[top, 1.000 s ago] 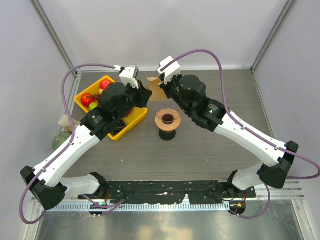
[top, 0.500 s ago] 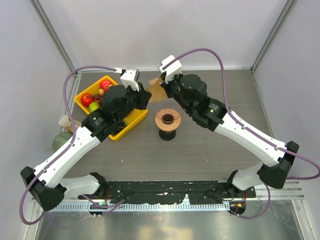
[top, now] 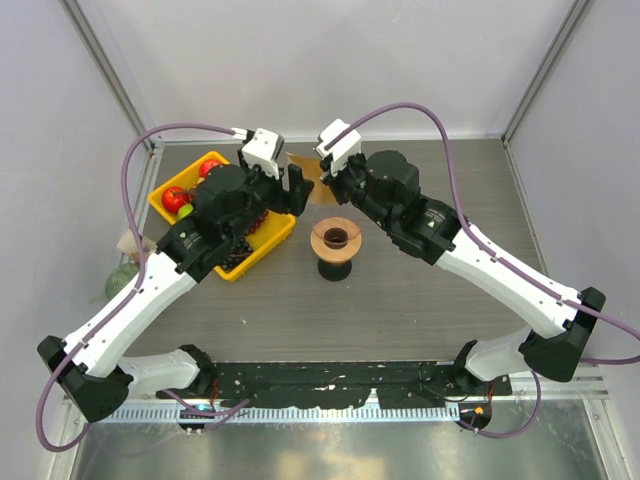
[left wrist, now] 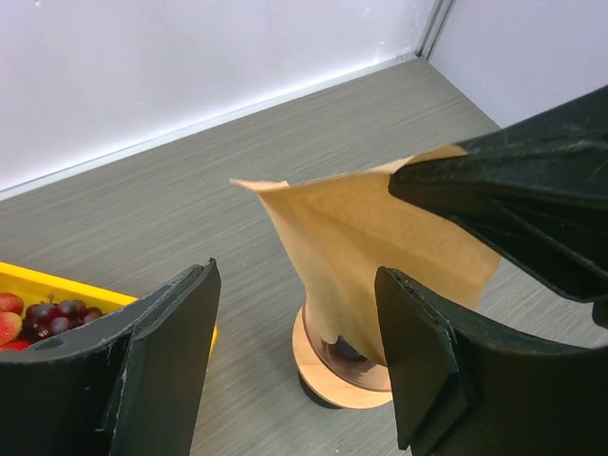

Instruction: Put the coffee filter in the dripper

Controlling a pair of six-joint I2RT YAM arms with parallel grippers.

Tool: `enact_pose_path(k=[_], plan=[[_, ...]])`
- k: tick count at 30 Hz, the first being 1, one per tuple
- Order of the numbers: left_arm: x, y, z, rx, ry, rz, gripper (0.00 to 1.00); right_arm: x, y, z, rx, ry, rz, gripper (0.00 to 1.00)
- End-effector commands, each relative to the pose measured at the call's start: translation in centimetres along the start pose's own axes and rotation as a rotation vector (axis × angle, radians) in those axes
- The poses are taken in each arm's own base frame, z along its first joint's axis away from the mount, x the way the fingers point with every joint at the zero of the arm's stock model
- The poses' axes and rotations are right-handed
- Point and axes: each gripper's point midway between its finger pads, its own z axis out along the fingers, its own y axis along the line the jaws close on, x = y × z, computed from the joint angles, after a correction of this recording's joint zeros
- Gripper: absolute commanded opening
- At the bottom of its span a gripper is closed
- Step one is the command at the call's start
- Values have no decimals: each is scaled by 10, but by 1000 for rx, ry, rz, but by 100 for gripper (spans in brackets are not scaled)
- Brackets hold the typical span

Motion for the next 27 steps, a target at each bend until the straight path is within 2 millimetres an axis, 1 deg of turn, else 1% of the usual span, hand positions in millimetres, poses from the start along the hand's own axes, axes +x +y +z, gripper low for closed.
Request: enact_pose_path(k=[1,3,7,11,14,16,17,18,19,20,23,24,25,26,27], plan=[[-34,1,-15,4,-71,34,75,-10,0,-12,-27,-30,-41,5],[-37,-1,-18,18,-71,37,76,-9,1,-13,-34,-28,-66,5],[-36,1,-20,20,-26,39,76,-7,2,-13,-40,-23,-97,5],[-22,5,-17,13,57,41,75,-8,9,-13,-76,-30,-117,5],[-17,1,-15,51,75,56,68,-10,12,-14,-94,-39,-132,5],[-12,-4,-13,83,86,69,63,-12,13,-13,-98,-46,-137,5],[-10,-9,-13,117,87,70,61,-13,13,-14,-98,-50,-140,5],[-10,-13,-13,138,83,73,56,-16,13,-13,-97,-59,-138,5],[-8,-16,-13,161,81,80,49,-17,11,-13,-92,-59,-137,5],[-10,-18,-13,175,65,80,42,-18,10,-13,-87,-60,-135,5],[-9,-23,-14,205,44,97,25,-22,10,-13,-86,-73,-132,5],[-7,-24,-14,212,47,103,18,-23,10,-13,-84,-73,-127,5],[-6,-23,-14,215,50,108,6,-24,9,-13,-82,-77,-121,5],[-4,-23,-14,215,51,113,0,-25,9,-13,-84,-76,-119,5],[-3,-23,-14,218,50,118,0,-26,11,-14,-90,-80,-118,5]])
